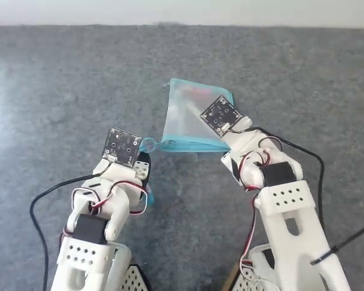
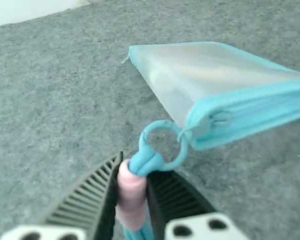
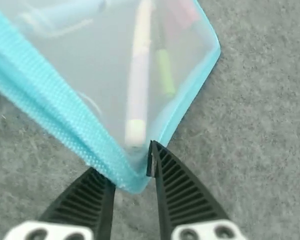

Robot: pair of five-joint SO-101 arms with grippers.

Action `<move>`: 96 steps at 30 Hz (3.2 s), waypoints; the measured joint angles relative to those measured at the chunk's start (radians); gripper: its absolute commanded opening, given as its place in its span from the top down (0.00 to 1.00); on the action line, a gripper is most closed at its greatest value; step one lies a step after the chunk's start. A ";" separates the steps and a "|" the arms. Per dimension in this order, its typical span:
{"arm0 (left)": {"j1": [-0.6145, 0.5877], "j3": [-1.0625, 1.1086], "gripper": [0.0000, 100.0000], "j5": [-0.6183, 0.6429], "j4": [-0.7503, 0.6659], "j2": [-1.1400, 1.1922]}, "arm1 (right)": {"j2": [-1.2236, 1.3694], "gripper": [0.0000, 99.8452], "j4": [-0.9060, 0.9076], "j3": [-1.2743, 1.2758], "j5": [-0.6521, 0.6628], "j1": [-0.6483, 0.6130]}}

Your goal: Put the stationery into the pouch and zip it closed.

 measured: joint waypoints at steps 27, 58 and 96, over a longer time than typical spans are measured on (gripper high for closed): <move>0.017 0.006 0.71 0.000 0.000 0.000 | 0.003 0.62 0.249 -0.038 -0.117 -0.106; 0.044 0.298 0.72 0.049 -0.025 -0.425 | -1.056 0.91 0.259 0.611 -0.262 -0.008; 0.046 0.298 0.72 0.051 0.408 -0.425 | -1.097 0.91 0.282 0.753 -0.196 0.299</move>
